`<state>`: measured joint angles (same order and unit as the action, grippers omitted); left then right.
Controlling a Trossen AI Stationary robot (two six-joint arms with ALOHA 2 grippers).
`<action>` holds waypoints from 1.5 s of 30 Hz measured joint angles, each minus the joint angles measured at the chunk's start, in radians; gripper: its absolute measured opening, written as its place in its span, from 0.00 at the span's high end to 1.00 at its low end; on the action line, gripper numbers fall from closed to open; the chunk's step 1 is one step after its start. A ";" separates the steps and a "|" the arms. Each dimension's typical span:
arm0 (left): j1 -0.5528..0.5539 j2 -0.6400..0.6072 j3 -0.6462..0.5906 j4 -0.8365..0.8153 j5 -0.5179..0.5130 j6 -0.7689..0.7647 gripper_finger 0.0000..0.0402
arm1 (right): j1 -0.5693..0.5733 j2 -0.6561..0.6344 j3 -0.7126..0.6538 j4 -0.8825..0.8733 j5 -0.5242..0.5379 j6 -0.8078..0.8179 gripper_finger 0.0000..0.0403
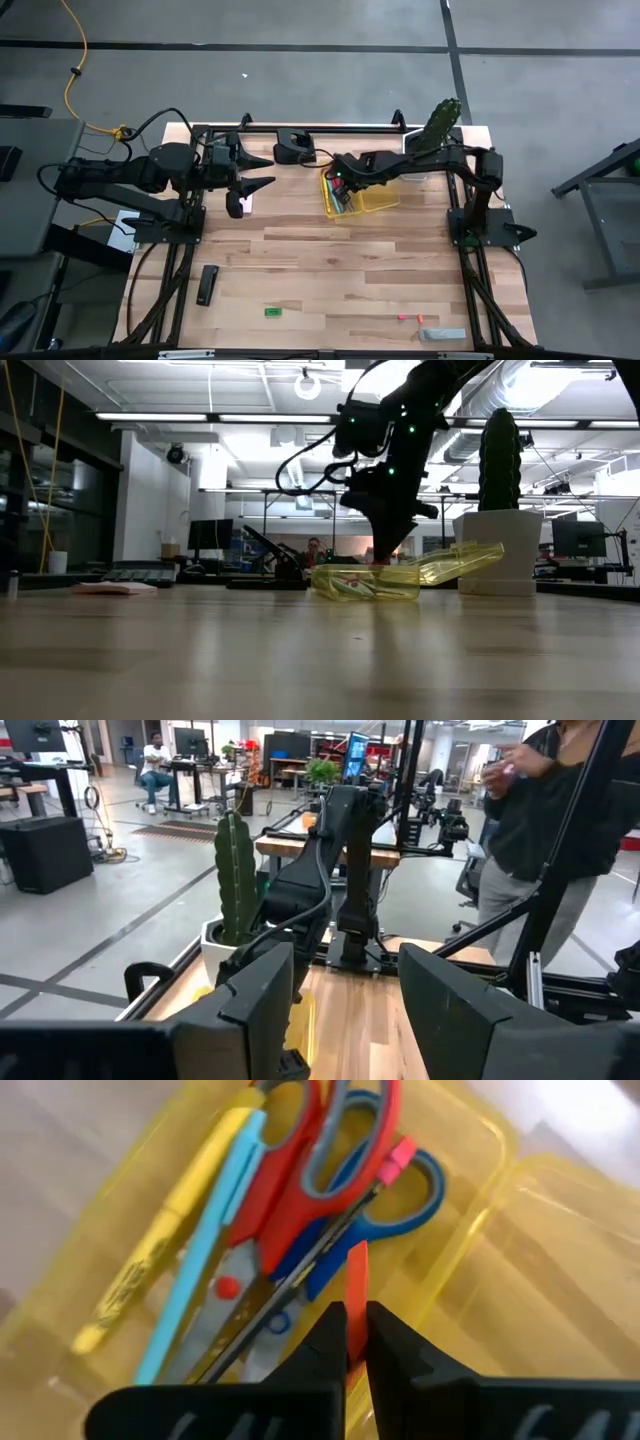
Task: Pack school essentials
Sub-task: Put the orange eraser into the yellow supply box, then put the pink small eraser into the yellow supply box
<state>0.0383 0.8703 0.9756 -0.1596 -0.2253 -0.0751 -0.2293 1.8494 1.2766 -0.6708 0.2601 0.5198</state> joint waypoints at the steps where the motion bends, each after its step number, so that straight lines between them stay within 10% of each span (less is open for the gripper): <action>1: 0.000 0.000 0.000 0.000 -0.003 0.000 0.57 | 0.000 0.002 0.000 0.000 0.020 0.005 0.99; 27: 0.000 0.000 0.000 0.000 -0.007 0.000 0.57 | -0.007 0.003 0.000 -0.002 0.059 0.156 0.90; 45: 0.000 0.000 0.000 0.000 -0.007 0.000 0.57 | 0.065 -0.279 0.001 -0.101 0.025 -0.117 0.48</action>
<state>0.0387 0.8703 0.9756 -0.1600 -0.2325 -0.0750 -0.1648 1.5704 1.2776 -0.7718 0.2855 0.4024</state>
